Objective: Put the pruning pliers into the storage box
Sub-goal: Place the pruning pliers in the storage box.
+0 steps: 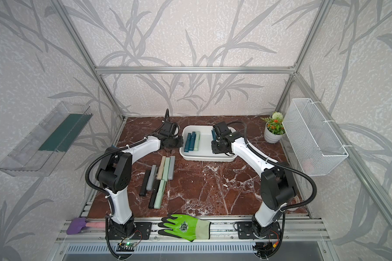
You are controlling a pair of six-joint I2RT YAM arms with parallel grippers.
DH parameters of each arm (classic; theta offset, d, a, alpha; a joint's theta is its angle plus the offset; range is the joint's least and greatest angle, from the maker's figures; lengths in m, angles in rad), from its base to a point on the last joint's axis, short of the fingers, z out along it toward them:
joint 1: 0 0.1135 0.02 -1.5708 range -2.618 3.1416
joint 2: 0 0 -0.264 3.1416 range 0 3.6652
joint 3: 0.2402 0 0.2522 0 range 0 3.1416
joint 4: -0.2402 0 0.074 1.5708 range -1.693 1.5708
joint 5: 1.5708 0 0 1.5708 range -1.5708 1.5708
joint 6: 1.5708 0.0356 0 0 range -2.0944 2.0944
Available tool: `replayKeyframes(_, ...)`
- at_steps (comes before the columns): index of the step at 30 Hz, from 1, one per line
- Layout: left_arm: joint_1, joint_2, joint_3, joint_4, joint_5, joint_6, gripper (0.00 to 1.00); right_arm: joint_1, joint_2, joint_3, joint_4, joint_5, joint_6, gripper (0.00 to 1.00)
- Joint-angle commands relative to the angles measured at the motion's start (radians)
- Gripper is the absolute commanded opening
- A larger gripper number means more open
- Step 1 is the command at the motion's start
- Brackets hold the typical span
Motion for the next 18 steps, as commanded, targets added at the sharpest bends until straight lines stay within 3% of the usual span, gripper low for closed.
replayKeyframes(1, -0.014, -0.028, 0.026, -0.003, -0.007, -0.019, 0.12, 0.012, 0.086, 0.072, 0.053, -0.023, 0.070, 0.26)
replayKeyframes(18, -0.048, -0.061, -0.012, 0.008, -0.037, -0.072, 0.13, 0.030, 0.362, 0.188, 0.153, -0.107, 0.226, 0.29)
